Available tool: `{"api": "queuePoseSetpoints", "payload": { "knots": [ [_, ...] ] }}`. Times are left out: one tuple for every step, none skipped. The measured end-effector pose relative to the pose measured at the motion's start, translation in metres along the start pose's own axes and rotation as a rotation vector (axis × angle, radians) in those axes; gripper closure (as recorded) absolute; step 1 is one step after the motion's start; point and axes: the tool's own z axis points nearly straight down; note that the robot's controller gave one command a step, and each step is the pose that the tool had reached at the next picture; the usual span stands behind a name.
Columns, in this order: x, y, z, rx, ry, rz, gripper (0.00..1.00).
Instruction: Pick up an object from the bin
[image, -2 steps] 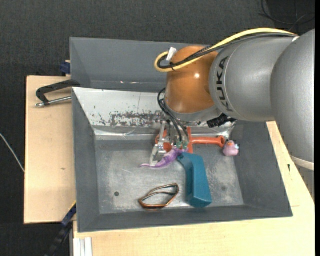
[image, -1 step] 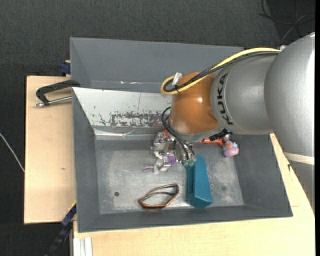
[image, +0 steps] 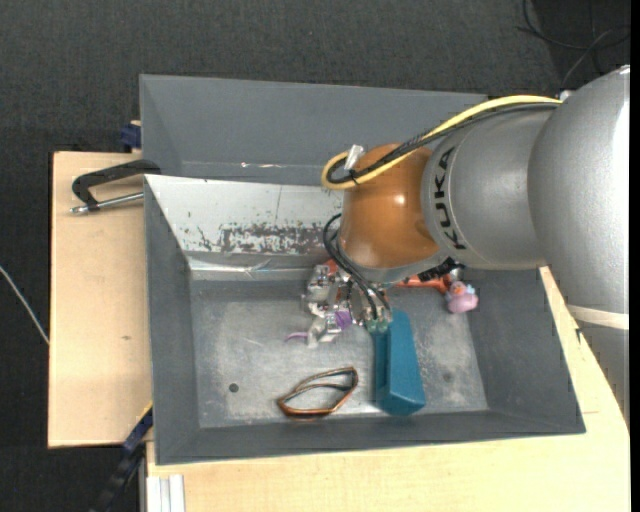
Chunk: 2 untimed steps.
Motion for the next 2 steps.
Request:
{"api": "queuePoseSetpoints", "payload": {
  "knots": [
    [-0.0255,0.0001,-0.1228,0.004,0.0,0.034,1.0],
    [-0.0253,0.0001,-0.1225,0.004,0.001,0.034,1.0]
  ]
}}
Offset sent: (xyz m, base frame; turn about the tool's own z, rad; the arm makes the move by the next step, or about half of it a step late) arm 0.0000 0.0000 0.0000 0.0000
